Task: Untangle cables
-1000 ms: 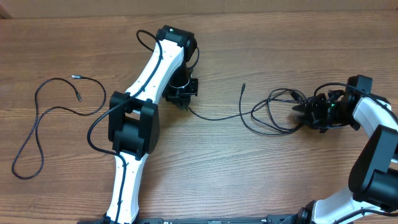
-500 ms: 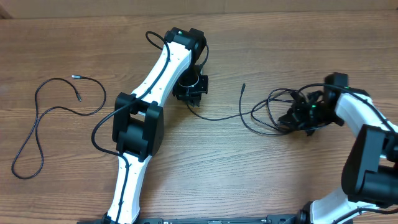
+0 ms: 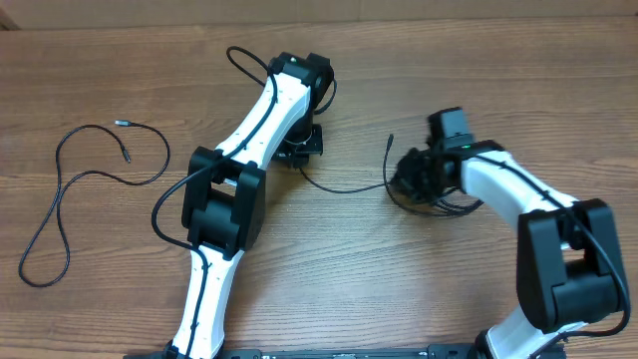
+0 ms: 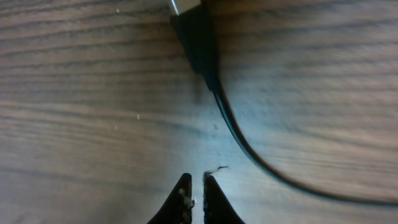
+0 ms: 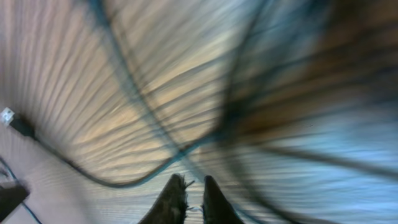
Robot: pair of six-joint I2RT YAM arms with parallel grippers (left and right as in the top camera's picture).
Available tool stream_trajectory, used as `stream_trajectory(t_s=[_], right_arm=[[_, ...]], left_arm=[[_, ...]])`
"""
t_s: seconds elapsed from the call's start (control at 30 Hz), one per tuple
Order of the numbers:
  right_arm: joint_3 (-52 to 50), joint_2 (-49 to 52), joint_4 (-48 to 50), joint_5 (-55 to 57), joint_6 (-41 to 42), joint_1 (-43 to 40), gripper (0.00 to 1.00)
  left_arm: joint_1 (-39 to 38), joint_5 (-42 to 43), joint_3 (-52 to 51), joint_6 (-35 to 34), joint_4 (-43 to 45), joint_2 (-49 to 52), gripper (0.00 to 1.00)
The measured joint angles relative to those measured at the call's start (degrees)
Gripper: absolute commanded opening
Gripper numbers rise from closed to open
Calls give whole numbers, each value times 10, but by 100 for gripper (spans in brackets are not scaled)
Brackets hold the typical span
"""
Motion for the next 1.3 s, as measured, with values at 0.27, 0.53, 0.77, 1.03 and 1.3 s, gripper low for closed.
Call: stream_trajectory(t_s=[0.27, 0.53, 0.77, 1.03, 1.3], right_arm=[[0, 0, 15, 39, 19, 85, 27], [24, 0, -62, -18, -36, 44, 15], [86, 0, -186, -48, -141, -75, 16], [87, 0, -234, 53, -172, -175, 32], [57, 0, -196, 152, -128, -221, 34]], left_arm=[[0, -18, -71, -11, 54, 0, 10], [0, -23, -74, -26, 132, -3, 18], [0, -23, -77, -51, 202, -6, 21], [1, -13, -90, -42, 236, -14, 4], [1, 10, 24, 39, 72, -14, 31]])
